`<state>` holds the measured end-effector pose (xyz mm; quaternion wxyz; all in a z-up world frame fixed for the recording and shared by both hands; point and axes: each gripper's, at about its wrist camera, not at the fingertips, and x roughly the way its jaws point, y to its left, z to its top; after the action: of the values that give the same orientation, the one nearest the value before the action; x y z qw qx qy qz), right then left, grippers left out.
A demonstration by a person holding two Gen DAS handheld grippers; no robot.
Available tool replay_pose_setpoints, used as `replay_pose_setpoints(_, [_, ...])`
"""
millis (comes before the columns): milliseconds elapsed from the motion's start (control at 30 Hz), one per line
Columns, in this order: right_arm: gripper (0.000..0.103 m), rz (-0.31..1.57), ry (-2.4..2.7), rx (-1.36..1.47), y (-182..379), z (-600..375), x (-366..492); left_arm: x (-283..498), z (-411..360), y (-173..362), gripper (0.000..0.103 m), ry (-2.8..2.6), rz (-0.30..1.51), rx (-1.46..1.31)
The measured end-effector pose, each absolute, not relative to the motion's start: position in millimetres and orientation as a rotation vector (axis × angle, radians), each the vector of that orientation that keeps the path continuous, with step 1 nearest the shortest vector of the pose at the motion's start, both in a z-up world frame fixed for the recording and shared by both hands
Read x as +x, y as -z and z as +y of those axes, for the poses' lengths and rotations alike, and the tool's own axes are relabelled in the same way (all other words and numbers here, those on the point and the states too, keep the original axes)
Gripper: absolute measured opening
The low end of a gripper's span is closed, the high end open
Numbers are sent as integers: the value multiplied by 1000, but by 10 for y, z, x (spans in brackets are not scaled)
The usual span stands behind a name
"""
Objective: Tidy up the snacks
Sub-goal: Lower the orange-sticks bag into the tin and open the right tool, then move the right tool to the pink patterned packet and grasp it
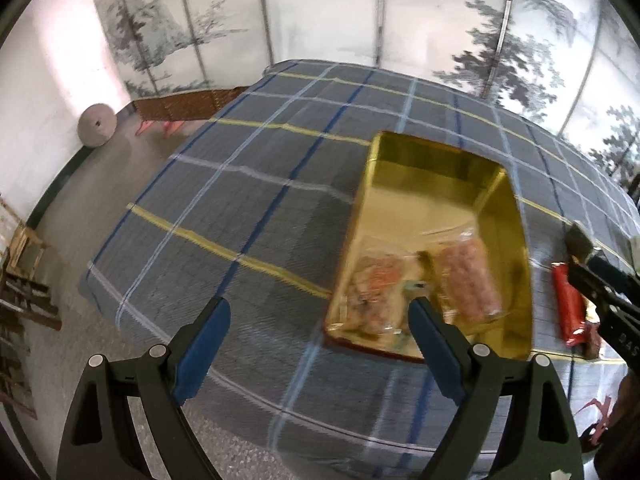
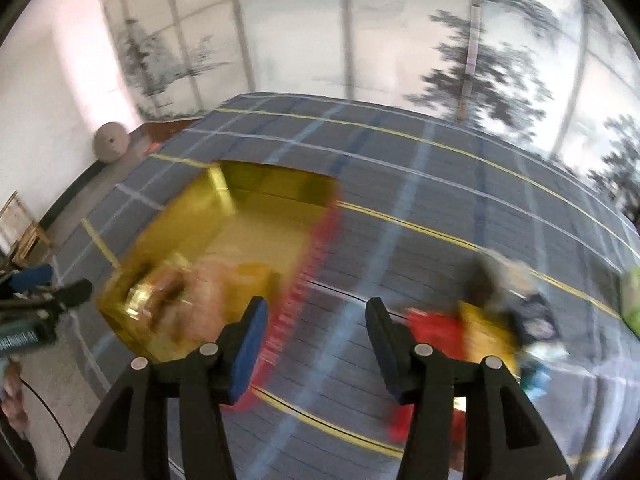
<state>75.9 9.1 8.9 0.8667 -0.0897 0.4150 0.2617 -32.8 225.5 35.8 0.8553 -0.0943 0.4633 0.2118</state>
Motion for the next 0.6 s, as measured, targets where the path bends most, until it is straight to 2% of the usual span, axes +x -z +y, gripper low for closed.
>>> replay_pose_setpoints(333, [52,988,-330,-172,260,-1057,763,-61,1644,-391,89,-320,976,-131])
replay_pose_setpoints(600, [52,1051,-327,-89,512,-1253,712,88,1095,-327,89,-206,1002,-69])
